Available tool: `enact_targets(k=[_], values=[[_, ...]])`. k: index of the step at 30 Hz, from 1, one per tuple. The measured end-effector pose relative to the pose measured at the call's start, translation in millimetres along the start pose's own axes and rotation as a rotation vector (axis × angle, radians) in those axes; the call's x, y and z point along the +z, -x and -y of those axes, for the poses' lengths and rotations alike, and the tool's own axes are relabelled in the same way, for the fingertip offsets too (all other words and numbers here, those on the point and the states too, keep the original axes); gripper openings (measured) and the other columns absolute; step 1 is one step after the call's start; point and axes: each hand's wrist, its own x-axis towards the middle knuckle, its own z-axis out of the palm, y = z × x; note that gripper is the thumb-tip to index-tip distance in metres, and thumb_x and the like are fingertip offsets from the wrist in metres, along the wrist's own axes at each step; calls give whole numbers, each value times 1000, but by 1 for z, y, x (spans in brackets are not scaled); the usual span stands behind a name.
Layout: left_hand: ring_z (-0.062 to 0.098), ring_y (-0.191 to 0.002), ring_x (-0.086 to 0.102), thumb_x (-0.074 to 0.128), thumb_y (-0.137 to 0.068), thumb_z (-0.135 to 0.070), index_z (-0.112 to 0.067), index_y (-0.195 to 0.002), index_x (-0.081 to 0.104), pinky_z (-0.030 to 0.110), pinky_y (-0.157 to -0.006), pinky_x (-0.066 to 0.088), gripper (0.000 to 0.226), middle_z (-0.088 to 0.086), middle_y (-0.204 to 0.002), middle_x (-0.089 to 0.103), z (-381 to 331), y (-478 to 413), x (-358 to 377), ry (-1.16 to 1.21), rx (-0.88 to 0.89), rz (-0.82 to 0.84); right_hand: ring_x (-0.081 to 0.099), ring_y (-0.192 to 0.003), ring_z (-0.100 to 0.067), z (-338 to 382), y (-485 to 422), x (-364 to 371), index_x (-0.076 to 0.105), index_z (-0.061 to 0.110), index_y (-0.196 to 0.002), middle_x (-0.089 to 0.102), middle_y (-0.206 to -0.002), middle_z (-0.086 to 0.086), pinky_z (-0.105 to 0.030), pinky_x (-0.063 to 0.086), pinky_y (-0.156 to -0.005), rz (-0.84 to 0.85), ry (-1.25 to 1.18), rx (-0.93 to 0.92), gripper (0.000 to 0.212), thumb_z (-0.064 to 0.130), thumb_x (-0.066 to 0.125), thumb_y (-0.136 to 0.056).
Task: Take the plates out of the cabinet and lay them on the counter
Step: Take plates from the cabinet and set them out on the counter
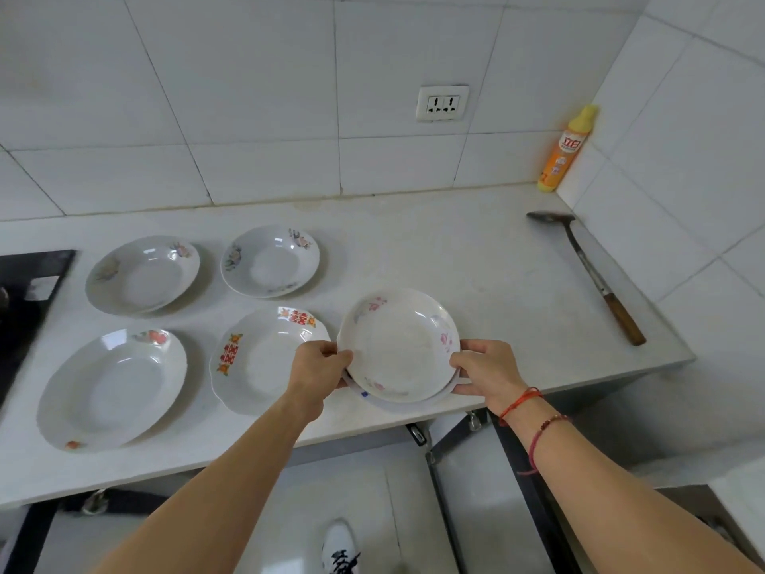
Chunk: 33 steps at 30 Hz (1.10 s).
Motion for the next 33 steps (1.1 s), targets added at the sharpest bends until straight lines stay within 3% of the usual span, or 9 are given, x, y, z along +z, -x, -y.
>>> enact_targets(k=[12, 22, 28, 33], values=[[32, -87, 70, 58, -89, 4, -10, -78, 66, 45, -80, 60, 19, 16, -91, 71, 4, -38, 36, -17, -104, -56, 71, -86, -31, 0, -67, -9, 75, 8, -99, 73, -96, -15, -35, 61, -58, 74, 56, 64, 32, -10, 59, -78], [32, -88, 69, 57, -88, 2, -14, -76, 66, 35, -71, 59, 22, 13, -88, 71, 14, -53, 55, -70, -146, -113, 72, -83, -30, -7, -94, -13, 72, 20, -82, 74, -90, -8, -40, 62, -63, 122, 90, 80, 33, -11, 59, -80], [30, -91, 68, 58, -90, -1, -20, -76, 63, 35, -73, 58, 24, 6, -87, 69, 13, -57, 59, -98, -151, -141, 72, -85, -30, -9, -100, -12, 70, 22, -80, 73, -90, -7, -41, 62, -65, 137, 89, 72, 36, -12, 59, -80], [33, -94, 67, 57, -90, 0, -19, -74, 62, 44, -83, 59, 25, 9, -90, 69, 11, -58, 60, -118, -169, -154, 71, -85, -29, -10, -104, -10, 71, 21, -86, 72, -91, -6, -40, 63, -64, 149, 92, 65, 35, -11, 60, -80]])
